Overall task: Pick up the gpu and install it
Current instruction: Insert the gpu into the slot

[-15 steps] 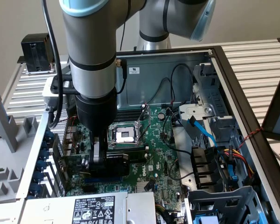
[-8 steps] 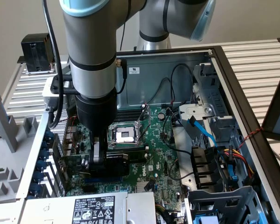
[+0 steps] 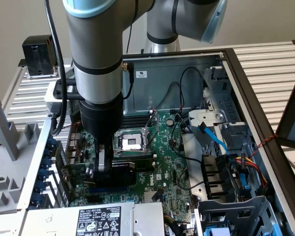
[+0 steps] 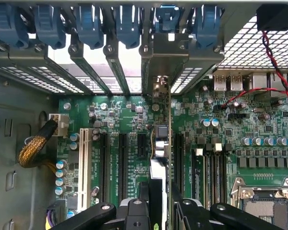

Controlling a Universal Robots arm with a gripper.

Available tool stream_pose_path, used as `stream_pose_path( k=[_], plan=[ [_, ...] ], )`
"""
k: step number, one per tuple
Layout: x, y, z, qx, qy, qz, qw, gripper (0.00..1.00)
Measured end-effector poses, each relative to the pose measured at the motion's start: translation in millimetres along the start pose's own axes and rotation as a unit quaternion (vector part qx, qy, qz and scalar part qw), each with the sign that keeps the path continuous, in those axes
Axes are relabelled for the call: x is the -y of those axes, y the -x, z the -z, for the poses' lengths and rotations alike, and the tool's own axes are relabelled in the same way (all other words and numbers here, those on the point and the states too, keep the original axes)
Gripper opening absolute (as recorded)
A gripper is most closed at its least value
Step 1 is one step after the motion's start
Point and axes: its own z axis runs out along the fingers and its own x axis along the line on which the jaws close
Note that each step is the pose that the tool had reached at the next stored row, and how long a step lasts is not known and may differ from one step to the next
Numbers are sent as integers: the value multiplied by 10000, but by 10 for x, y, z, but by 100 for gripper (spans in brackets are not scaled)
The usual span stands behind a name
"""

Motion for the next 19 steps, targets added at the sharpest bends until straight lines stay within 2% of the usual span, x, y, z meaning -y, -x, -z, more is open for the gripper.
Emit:
stream_pose_path(
  k=[19],
  plan=[
    [25,-4,-6,-2,17,10,10000,27]
  ],
)
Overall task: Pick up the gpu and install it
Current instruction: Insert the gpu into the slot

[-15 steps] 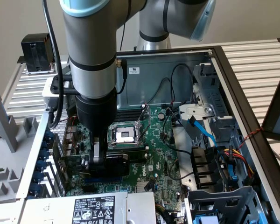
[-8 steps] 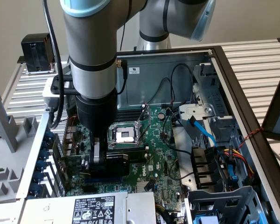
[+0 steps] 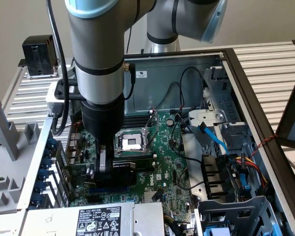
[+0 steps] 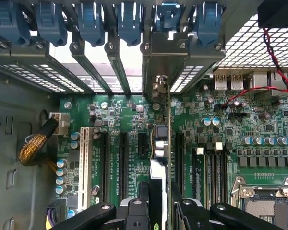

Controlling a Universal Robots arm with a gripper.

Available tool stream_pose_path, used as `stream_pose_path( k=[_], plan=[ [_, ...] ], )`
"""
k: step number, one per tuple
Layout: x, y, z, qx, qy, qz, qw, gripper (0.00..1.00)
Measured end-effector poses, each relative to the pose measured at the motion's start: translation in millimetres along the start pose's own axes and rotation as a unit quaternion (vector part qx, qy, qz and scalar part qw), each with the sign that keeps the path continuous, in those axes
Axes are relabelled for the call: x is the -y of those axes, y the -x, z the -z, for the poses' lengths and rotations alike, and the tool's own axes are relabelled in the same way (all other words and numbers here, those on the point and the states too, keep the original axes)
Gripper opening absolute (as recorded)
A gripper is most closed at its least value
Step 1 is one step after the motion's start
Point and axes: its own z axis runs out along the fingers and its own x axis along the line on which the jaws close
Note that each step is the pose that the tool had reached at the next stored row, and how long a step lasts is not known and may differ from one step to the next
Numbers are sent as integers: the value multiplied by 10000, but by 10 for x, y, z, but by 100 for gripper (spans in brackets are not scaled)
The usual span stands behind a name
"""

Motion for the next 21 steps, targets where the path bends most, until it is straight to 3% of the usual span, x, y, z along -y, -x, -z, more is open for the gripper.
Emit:
stream_pose_path(
  k=[21],
  plan=[
    [-14,4,-19,0,3,0,10000,27]
  ],
)
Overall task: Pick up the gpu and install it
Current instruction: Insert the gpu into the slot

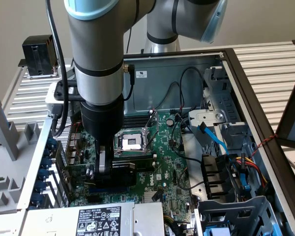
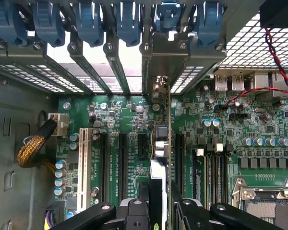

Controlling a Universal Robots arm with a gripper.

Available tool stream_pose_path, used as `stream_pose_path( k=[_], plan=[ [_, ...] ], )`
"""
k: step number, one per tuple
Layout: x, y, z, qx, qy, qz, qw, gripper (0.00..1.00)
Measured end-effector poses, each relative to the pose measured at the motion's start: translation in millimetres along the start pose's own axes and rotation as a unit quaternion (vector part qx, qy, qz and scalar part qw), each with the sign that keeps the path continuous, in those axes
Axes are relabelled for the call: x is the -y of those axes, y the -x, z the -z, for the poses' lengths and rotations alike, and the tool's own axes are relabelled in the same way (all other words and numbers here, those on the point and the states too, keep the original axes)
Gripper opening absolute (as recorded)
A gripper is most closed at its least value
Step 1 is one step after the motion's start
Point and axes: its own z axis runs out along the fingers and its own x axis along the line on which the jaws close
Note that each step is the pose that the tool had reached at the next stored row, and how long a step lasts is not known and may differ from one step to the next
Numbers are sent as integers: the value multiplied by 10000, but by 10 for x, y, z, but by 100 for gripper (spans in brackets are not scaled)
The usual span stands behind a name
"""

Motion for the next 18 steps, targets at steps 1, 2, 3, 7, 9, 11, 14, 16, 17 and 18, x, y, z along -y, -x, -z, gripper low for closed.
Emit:
stream_pose_path(
  k=[1,2,3,7,9,11,14,16,17,18],
  plan=[
    [0,0,-1,0,0,0,10000,27],
    [0,0,-2,0,1,0,10000,27],
    [0,0,-2,0,2,1,10000,27],
    [-3,0,-5,0,5,0,10000,27],
    [-4,0,-6,0,7,0,10000,27],
    [-4,0,-6,0,9,1,10000,27],
    [-4,0,-6,0,10,0,10000,27],
    [-5,0,-6,0,10,0,10000,27],
    [-5,0,-6,0,10,0,10000,27],
    [-4,0,-6,0,10,0,10000,27]
  ],
)
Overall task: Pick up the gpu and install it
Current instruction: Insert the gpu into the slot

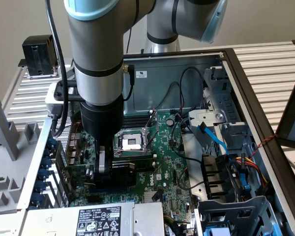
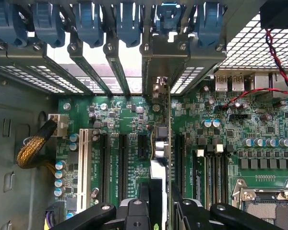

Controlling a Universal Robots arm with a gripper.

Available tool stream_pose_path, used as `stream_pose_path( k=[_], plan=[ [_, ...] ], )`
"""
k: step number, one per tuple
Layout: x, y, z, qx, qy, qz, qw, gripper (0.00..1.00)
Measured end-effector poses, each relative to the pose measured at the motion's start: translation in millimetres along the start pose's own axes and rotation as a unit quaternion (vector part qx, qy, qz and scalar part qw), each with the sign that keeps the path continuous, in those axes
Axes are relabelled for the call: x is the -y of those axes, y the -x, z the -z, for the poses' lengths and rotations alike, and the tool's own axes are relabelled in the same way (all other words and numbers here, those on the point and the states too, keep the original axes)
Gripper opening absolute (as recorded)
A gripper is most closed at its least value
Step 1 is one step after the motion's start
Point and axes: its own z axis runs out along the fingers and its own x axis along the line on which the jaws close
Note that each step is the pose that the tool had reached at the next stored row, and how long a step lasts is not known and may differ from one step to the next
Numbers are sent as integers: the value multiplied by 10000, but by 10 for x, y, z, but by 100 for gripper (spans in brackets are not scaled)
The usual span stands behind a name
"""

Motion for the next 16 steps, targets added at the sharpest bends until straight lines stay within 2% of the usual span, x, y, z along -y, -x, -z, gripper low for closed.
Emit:
stream_pose_path(
  k=[16],
  plan=[
    [-7,0,-7,-3,-2,0,10000,27]
  ],
)
